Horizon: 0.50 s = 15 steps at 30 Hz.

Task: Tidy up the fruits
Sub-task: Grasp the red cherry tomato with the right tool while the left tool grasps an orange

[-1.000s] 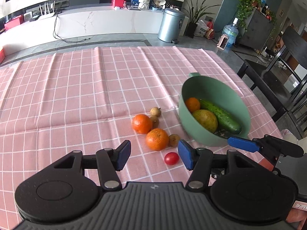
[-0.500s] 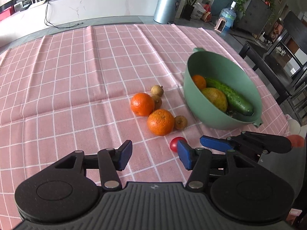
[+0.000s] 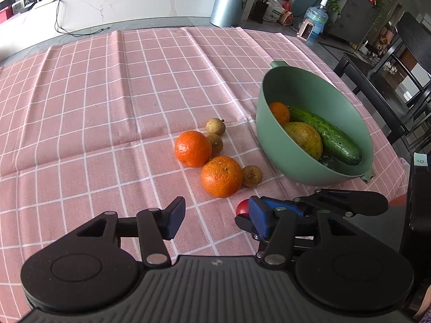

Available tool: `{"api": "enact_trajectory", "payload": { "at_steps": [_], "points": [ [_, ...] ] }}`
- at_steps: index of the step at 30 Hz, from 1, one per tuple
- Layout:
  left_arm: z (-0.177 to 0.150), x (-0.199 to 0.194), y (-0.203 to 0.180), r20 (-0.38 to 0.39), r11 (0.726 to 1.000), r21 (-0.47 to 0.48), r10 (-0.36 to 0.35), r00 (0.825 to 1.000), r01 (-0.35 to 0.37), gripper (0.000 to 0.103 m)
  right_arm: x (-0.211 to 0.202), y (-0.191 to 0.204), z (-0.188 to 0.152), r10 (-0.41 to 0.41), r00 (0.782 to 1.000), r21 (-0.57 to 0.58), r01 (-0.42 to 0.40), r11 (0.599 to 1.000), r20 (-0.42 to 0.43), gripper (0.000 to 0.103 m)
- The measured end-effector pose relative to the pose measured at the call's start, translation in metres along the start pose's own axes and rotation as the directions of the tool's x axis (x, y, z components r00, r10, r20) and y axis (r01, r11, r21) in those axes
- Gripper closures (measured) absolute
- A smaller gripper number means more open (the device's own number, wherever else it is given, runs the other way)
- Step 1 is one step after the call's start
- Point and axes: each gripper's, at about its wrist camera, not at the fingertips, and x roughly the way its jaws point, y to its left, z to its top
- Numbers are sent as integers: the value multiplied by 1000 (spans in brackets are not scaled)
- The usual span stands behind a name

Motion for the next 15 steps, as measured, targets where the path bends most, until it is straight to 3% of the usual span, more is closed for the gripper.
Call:
{"api": "enact_trajectory", "payload": {
  "at_steps": [10, 15],
  "points": [
    [10, 29, -13, -3, 1000, -3, 21, 1000, -21, 38, -12, -13, -7, -21, 1000, 5, 21, 1000, -11, 78],
    [10, 46, -19, -14, 997, 47, 62, 998, -61, 38, -20, -26, -11, -37, 999, 28, 37, 999, -11, 78]
  ]
}}
